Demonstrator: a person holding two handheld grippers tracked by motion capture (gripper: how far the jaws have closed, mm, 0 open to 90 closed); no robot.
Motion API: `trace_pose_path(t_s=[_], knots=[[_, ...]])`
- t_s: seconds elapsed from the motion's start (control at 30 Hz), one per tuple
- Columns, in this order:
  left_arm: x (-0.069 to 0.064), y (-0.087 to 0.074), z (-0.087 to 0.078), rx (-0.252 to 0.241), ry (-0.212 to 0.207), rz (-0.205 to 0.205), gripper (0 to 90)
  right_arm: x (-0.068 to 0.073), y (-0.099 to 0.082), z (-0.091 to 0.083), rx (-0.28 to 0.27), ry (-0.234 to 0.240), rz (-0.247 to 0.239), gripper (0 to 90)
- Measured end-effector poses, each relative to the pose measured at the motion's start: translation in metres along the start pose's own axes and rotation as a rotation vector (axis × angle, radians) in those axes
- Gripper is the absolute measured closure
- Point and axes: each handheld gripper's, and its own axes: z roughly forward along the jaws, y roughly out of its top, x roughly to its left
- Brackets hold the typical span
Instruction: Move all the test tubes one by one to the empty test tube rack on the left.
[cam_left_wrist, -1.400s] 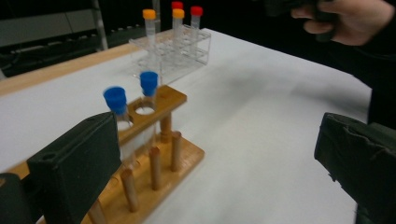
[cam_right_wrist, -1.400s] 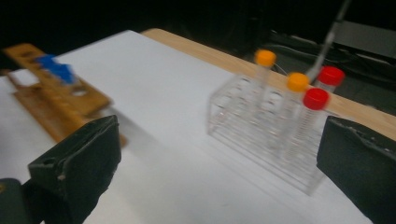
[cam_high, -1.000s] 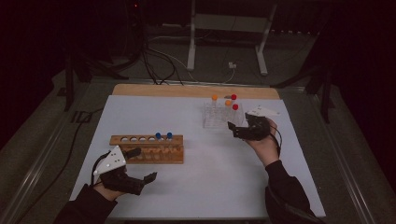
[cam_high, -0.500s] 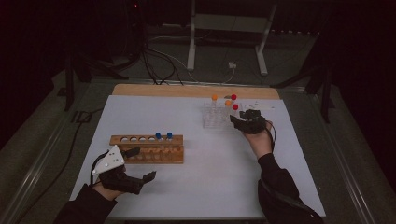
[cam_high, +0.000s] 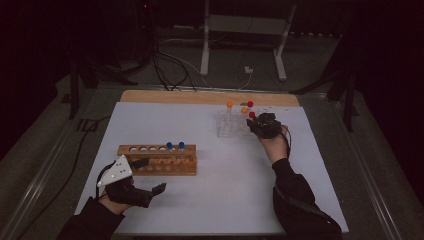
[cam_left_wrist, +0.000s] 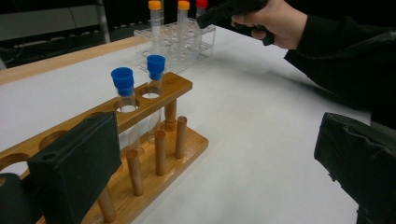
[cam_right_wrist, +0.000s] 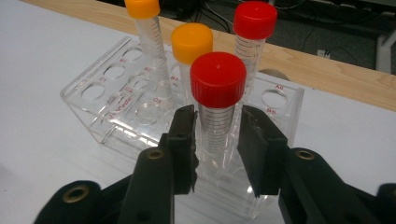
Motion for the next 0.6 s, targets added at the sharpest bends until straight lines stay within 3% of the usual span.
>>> trace_pose_path(t_s=[0.2, 0.6], knots=[[-0.0001, 0.0000, 0.0000, 0.004, -0.001, 0.000, 1.2, 0.0014, 0.0008, 0.0039, 0.010, -0.015, -0.004, 73.0], [-0.0009, -0.0010, 0.0027, 0.027, -0.020, 0.004, 1.3, 0.0016, 0.0099, -0.0044, -0.008, -0.019, -0.002, 74.2]])
